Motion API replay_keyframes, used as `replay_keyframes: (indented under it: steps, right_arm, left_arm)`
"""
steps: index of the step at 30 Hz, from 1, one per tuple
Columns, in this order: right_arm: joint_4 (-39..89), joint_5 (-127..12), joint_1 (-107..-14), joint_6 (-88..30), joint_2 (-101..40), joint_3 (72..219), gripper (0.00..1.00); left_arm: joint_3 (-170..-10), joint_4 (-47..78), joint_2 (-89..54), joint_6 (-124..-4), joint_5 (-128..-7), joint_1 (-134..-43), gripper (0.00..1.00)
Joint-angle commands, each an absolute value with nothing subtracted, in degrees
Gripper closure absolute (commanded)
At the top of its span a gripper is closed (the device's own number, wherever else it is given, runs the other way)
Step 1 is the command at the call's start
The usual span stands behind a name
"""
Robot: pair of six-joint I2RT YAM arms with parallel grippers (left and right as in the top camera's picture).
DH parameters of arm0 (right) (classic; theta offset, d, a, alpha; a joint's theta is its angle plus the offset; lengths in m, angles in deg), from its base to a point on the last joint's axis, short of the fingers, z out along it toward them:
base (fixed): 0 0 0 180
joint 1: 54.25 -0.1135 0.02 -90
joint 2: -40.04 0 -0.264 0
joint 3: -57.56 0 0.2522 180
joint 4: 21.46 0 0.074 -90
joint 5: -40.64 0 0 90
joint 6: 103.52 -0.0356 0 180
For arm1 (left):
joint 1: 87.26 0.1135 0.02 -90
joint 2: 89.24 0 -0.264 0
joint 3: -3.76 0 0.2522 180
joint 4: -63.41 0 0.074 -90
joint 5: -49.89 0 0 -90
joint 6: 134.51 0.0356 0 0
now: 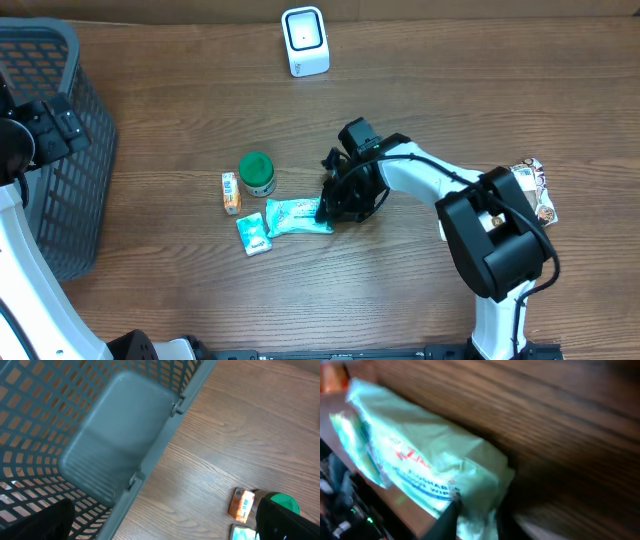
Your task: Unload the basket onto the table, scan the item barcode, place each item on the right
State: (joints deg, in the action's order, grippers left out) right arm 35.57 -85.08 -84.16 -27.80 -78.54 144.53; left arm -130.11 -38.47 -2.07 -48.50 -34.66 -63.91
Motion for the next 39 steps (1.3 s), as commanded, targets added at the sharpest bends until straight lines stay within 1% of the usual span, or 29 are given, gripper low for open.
replay_keyframes:
  steps: [1,2,8,12,19,22,25,26,31,34,37,39]
  right_arm:
    - [34.96,-80.78,-84.4,-29.09,-80.84,143.59,0.92]
    - [34.45,-80.76,-84.38,-30.29,-80.86,143.57,0.96]
    - [31.39,-80.97,-84.4,-31.95,-80.84,143.63,0.96]
    - [32.47,-80.71,-83.42,-31.93,-78.67,144.53,0.96]
    - [39.39,-68.78,-82.31,-32.02,-62.74,145.45,0.96]
    - [42.43,-64.98,-82.81,-34.03,-55.59,145.45,0.96]
    - [47.53,-55.42,-84.56,-35.25,-51.09,146.06,0.96]
    - [50.17,-49.87,-85.61,-36.59,-50.48,146.65,0.96]
    - [59.0,-29.09,-91.62,-42.18,-51.29,148.0,0.96]
    - [64.64,-16.37,-94.3,-47.76,-53.78,148.22,0.96]
    - [70.82,-8.87,-94.63,-52.74,-57.98,149.42,0.96]
    - [74.17,-7.86,-94.09,-54.93,-61.19,151.19,0.96]
  left_arm:
    - [-130.9,-38.4,-1.92,-47.25,-34.16,-63.71,0.0]
    - [-130.9,-38.38,-1.92,-47.25,-34.16,-63.71,0.0]
    - [-130.9,-38.4,-1.92,-47.25,-34.16,-63.71,0.0]
    - [-130.9,-38.38,-1.92,-47.25,-34.16,-63.71,0.0]
    - [-130.9,-38.38,-1.92,-47.25,-34.16,-63.71,0.01]
    - [-130.9,-38.4,-1.92,-47.25,-34.16,-63.71,0.0]
    - [-130.9,-38.4,-1.92,-47.25,-34.16,-63.71,0.0]
    - [-130.9,-38.38,-1.92,-47.25,-34.16,-63.71,0.0]
    - [-130.9,-38.4,-1.92,-47.25,-34.16,-63.71,0.0]
    - [-130.9,-38.4,-1.92,-47.25,-34.16,-63.71,0.01]
    - [-130.9,-38.38,-1.92,-47.25,-34.16,-63.71,0.0]
    - [-130.9,-38.38,-1.92,-47.25,-34.16,-63.71,0.0]
